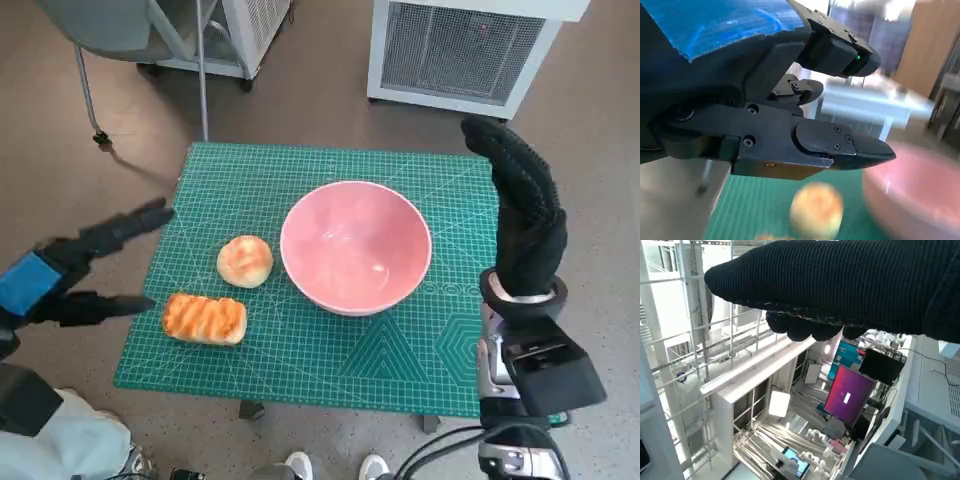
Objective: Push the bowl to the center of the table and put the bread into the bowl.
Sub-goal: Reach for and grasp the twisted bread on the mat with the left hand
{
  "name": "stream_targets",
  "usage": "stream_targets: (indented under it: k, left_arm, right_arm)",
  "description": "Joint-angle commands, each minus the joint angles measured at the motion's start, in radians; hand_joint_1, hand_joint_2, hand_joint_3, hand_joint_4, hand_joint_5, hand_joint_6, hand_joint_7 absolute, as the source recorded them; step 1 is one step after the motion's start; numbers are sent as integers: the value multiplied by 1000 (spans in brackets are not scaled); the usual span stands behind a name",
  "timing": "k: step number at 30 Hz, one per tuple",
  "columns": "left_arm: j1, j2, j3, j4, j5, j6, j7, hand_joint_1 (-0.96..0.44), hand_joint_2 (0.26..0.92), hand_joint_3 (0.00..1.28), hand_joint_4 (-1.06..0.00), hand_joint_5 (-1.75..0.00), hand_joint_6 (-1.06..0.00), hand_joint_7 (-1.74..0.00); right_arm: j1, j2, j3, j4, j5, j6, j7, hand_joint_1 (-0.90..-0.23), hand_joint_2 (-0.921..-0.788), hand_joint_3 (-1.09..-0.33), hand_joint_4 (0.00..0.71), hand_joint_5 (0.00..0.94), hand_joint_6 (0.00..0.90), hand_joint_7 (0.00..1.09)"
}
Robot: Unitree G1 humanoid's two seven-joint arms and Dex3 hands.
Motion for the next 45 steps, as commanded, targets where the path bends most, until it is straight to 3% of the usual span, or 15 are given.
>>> stream_targets:
  k: [1,18,27,37,45]
  left_arm:
    - [36,24,-28,-68,32,76,-51,-361,889,11,-185,-1,-385,0]
    - [-23,-28,-198,-119,218,269,-73,-318,861,0,-189,-2,-344,-1]
    - [-73,-46,-278,-76,299,294,-68,-261,840,0,-215,-11,-363,-10]
    - [-138,-74,-399,85,399,275,-41,-207,816,0,-256,-17,-386,-19]
    - [-172,-99,-473,140,412,360,-131,-159,811,1,-317,-33,-412,-31]
  right_arm:
    - [18,1,7,-5,-6,28,-2,-506,-921,-748,244,6,-1,641]
    - [14,3,13,12,-5,31,-1,-499,-921,-756,242,5,-1,639]
    - [24,1,11,-7,4,38,2,-499,-921,-759,241,5,-1,638]
    - [31,1,7,-13,4,34,-1,-504,-921,-758,242,5,-1,639]
    - [31,1,1,-9,10,35,-1,-502,-921,-755,244,6,-1,640]
